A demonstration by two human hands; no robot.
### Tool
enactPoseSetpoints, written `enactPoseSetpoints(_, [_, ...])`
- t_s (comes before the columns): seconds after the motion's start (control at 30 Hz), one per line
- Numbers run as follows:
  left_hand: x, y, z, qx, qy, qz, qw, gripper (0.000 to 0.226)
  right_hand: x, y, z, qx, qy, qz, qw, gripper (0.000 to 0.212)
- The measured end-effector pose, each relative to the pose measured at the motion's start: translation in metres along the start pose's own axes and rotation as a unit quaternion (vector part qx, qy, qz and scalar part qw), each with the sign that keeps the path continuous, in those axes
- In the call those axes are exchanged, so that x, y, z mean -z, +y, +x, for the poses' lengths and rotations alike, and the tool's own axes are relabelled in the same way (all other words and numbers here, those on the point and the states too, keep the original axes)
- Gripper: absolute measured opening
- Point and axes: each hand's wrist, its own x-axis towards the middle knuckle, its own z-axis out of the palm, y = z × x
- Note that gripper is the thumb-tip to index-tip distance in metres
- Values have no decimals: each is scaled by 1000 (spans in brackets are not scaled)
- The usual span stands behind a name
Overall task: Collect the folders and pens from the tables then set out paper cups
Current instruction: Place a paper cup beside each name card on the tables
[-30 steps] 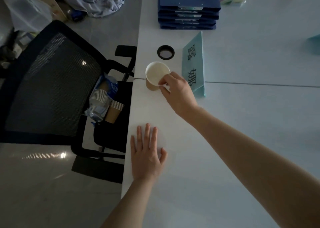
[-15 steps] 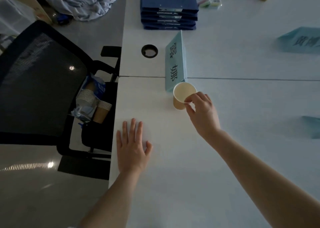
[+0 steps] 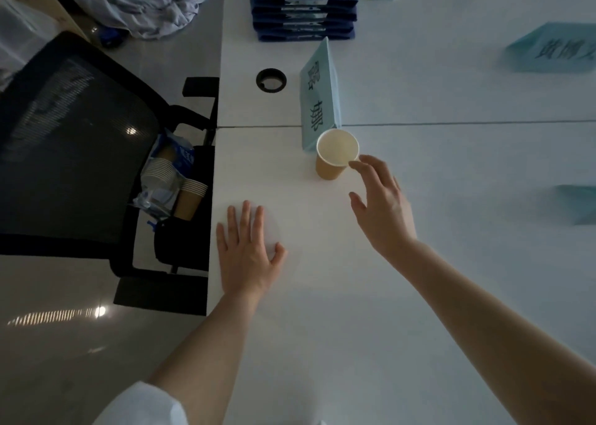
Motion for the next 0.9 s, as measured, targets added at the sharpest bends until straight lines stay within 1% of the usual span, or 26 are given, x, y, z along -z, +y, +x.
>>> enactPoseSetpoints(0.1, [2,-5,-2,-14,-30,-4,999,77,14,-5,-46,-28,-5,15,999,39])
enactPoseSetpoints(0.17, [10,-10,1,-24,-66,2,998,74,22,-8,-78,-46,-5,12,999,33])
enactPoseSetpoints(0.3, [32,-3,-17,-49,-121,2,991,62,34,-18,-145,-99,-17,9,995,31])
enactPoseSetpoints(0.33, [35,1,-29,-65,-133,-1,989,59,38,-22,-161,-116,-16,9,993,31])
enactPoseSetpoints(0.4, [39,11,-67,-134,-151,7,979,55,48,-32,-201,-154,-12,10,988,32])
enactPoseSetpoints(0.47, [40,19,-101,-199,-158,14,967,56,58,-38,-234,-190,-10,18,982,33])
enactPoseSetpoints(0.53, [41,28,-129,-231,-170,13,958,55,69,-41,-263,-223,-12,30,974,34])
enactPoseSetpoints(0.57, [41,29,-138,-233,-174,7,957,54,70,-41,-271,-232,-16,33,972,34])
enactPoseSetpoints(0.6, [43,42,-157,-253,-184,9,950,52,82,-40,-296,-259,-6,38,965,34])
enactPoseSetpoints(0.73, [41,71,-204,-257,-209,-28,943,41,99,-34,-355,-323,28,52,944,31])
enactPoseSetpoints(0.9, [38,142,-267,-261,-210,-107,936,34,127,-3,-435,-377,64,62,922,28])
